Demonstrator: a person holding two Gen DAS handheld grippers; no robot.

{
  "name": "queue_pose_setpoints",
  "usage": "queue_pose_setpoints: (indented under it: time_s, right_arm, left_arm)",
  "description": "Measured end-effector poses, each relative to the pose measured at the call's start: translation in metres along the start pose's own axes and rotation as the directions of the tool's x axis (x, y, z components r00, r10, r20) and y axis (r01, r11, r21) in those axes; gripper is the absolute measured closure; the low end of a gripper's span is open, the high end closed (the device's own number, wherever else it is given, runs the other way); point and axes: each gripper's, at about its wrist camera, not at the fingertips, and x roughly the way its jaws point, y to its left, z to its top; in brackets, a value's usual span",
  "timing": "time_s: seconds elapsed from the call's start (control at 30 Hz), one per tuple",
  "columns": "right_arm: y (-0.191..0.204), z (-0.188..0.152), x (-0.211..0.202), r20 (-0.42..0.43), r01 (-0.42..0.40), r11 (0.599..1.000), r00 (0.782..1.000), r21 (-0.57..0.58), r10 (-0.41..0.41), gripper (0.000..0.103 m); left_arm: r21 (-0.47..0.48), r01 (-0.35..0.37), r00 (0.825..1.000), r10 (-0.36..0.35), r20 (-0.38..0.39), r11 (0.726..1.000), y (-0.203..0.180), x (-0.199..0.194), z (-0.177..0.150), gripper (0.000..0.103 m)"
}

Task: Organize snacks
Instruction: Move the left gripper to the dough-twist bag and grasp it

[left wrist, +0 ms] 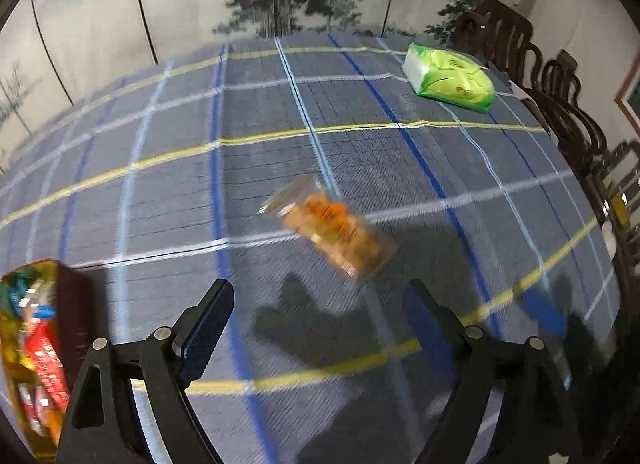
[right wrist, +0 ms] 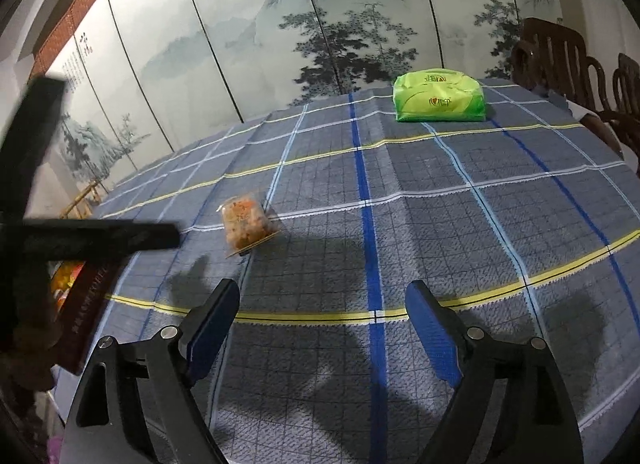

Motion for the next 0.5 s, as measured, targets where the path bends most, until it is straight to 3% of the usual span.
queue_pose_setpoints:
  time_s: [0.1,0.4,0.5]
  right_arm:
    - [-0.004,-0.001,-0.005,0.023,-0.025,0.999,0.999,0.02,0.025,0.017]
    - [-0.008,-0.002,-0.011,0.054,-0.083,0.996,0.995,0.03,0.082,0.015]
    - [-0.011,-0.002,-0.012,0.065,-0.092,0.995,0.994,0.037,0.089,0.014]
  left_arm:
    - [-0.067,0.003,0.999,-0.006,-0.039,0.998,0.001,0.017,0.013,0.019]
    - [-0.153,-0.11,0.989,0.093,-0.116,0.982,-0.003,0.057,0.034,0.02]
    - [-0.164,-0.145,0.984,0.125,-0.127,0.976,-0.007,0.067,0.032,0.031]
